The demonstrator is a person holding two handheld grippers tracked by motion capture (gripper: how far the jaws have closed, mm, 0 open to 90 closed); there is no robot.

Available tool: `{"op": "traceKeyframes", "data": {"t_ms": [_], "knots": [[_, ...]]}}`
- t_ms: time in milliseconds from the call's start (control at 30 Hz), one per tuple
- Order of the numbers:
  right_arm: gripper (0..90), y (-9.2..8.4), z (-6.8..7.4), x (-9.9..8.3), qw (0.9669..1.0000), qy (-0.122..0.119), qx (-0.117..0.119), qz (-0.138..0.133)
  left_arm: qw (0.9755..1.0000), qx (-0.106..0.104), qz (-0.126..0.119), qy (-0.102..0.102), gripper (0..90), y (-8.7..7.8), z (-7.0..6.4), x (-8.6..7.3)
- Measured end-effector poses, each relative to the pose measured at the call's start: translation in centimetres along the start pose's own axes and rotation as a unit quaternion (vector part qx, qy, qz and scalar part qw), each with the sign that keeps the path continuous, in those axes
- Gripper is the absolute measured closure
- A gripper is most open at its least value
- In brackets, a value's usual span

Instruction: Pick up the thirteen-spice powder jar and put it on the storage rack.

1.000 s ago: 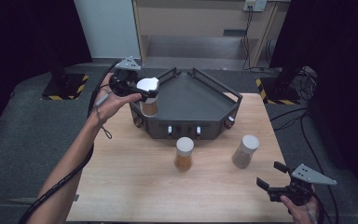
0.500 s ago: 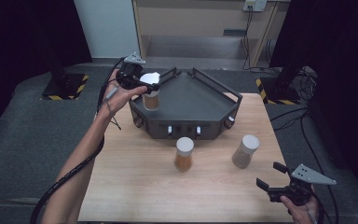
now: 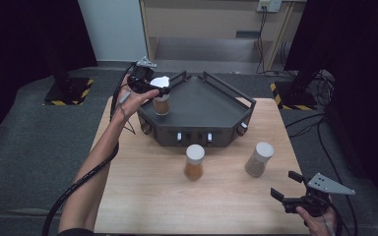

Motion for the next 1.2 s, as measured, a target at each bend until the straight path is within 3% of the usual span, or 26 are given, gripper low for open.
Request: {"op": "traceKeyframes", "data": {"t_ms": [400, 733, 1200], "knots": [[2.5, 0.0, 0.0, 0.0, 1.0000, 0.001, 0.001, 0.000, 0.9999, 0.002, 0.007, -0.008, 29.6, 1.2, 0.0, -1.0], [2.5, 0.1, -0.1, 0.0, 1.0000, 0.002, 0.000, 0.001, 0.9999, -0.002, 0.006, -0.008, 29.5, 1.5, -0.1, -1.1], [2.6, 0.1, 0.0, 0.0, 1.0000, 0.003, 0.000, 0.004, 0.9998, 0.008, -0.001, -0.018, 29.1, 1.7, -0.3, -1.5]]}}
Point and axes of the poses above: each handheld gripper's, and its own axes: y roughly forward along the jaws, x roughly out of its top, z roughly to its left, the point moved 6 cm from there along y, roughly forward along the jaws, and after that the axes turned 3 degrees about y, right-handed, at the moved point
